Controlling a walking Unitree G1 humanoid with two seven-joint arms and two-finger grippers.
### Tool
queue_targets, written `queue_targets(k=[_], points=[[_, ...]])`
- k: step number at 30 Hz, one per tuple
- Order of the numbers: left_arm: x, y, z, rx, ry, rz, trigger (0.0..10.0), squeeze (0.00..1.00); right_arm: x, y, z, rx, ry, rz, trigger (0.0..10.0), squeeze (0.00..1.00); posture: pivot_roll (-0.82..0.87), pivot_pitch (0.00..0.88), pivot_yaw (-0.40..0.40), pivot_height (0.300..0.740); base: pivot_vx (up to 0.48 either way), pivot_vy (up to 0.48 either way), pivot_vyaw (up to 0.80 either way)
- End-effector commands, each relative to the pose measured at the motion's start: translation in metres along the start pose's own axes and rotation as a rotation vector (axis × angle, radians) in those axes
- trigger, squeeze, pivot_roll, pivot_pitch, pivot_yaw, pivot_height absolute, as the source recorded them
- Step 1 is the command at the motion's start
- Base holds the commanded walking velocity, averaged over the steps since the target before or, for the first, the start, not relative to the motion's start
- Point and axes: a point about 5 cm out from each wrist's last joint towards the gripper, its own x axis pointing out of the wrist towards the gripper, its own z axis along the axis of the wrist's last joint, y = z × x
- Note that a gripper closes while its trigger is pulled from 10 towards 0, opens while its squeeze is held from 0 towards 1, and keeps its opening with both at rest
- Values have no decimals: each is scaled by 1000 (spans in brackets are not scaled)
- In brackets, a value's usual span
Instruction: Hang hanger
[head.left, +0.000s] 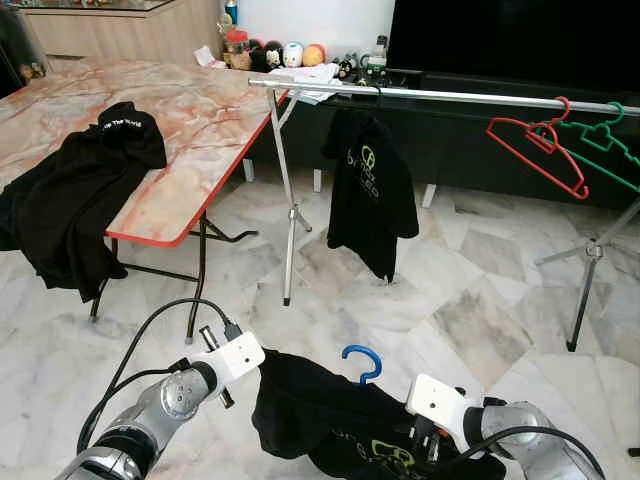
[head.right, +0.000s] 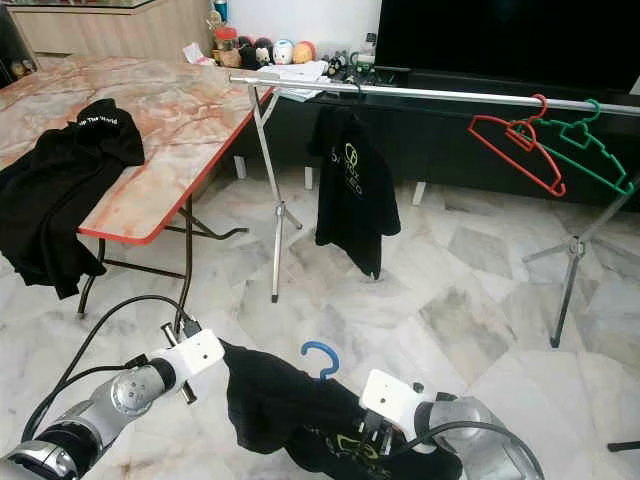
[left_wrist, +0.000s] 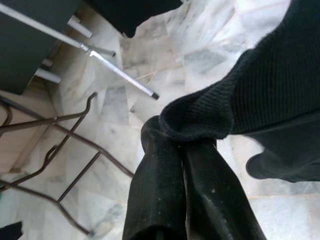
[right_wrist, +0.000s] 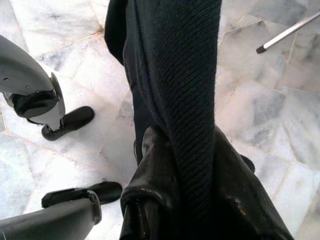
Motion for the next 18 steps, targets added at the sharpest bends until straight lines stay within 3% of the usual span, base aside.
queue_targets(k=[1, 2, 3, 6, 10, 12, 14, 16, 18], points=[[-4, 1, -5, -15, 6, 3, 0, 0, 0, -3, 2, -14, -6, -16, 10000, 0, 65, 86, 21, 740, 0, 0, 0], [-4, 1, -5, -9, 9, 0, 0, 0, -1, -5, 4, -11, -17, -27, 10000, 0, 65, 86, 21, 740, 0, 0, 0], [-6, -1, -14, 32, 74, -13, 0, 0, -4, -11, 8, 19, -52, -60, 10000, 0, 67, 87, 22, 740, 0, 0, 0], [-12, 0, -32, 51, 193, -1, 0, 0, -16, -25, 11, 14, -63, -117, 10000, 0, 60, 88, 23, 740, 0, 0, 0], [-18, 1, -42, 83, 242, -17, 0, 0, -30, -39, 9, 21, -67, -173, 10000, 0, 60, 90, 24, 740, 0, 0, 0], [-24, -9, -53, 151, 309, -118, 0, 0, -40, -50, 11, 54, -101, -218, 10000, 0, 60, 90, 23, 740, 0, 0, 0], [-28, -18, -60, 161, 340, -185, 0, 0, -47, -55, 21, 134, -221, -222, 10000, 0, 57, 89, 25, 740, 0, 0, 0], [-28, -22, -60, 159, 343, -206, 0, 0, -50, -56, 26, 155, -272, -217, 10000, 0, 57, 89, 25, 740, 0, 0, 0], [-27, -34, -55, 147, 294, -286, 0, 0, -51, -59, 36, 233, -374, -229, 10000, 0, 59, 90, 25, 740, 0, 0, 0]])
